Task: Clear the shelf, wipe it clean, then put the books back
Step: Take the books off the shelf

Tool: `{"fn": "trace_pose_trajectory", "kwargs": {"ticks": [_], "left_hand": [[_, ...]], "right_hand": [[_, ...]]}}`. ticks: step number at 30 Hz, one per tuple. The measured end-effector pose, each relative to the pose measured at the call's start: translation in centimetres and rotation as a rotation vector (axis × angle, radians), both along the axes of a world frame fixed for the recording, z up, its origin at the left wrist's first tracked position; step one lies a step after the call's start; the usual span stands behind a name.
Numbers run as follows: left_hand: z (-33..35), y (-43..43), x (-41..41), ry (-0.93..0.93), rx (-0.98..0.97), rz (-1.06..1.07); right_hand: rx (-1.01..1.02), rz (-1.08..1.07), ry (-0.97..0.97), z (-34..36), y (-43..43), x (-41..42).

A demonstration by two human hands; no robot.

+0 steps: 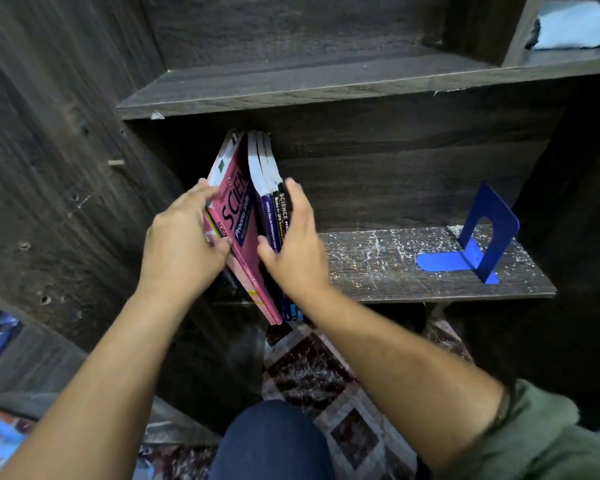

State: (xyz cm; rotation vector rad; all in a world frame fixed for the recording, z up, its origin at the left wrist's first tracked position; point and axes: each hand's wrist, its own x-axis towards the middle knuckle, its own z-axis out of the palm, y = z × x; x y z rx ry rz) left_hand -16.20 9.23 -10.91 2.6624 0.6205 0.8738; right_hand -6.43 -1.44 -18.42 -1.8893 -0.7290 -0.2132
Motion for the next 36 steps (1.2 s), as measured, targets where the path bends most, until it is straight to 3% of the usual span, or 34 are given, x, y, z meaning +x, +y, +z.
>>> {"fn": "trace_pose_trajectory", "kwargs": {"ticks": [3,10,17,21,27,31,36], "left_hand": [[-0.1,-0.3,-0.1,0.003,0.002,-0.002],[-0.5,-0.3,-0.4,0.057,0.055,-0.051],[-0.1,-0.1,-0.4,0.166,0.138,-0.102],[1.6,-4.3,0.0,0.082,0.275,-0.094],[2.8,-15.9,2.6,-0.060,0.659,-0.484],[2.7,-23.8,5.5,0.079,0.989,-0.701],[1.9,-34.4,7.0,0.347,1.151,-0.903]], "right_hand": [[0.080,-0.146,0.362,-2.5,0.7,-1.1],[0.117,-0.173,0.447,-4.1,1.1,0.1],[0.017,-0.252,0.196,-2.3,-4.1,1.3],[-0.015,-0.345,0.050,-0.8,-10.3,-0.4],[-0.149,-0.580,-0.128,-0.6,-21.9,-3.7],[-0.277,-0.621,-0.143,-0.7,-30.2,-5.4],[-0.379,-0.663,-0.003,-2.3,-38.3,-7.8]]}}
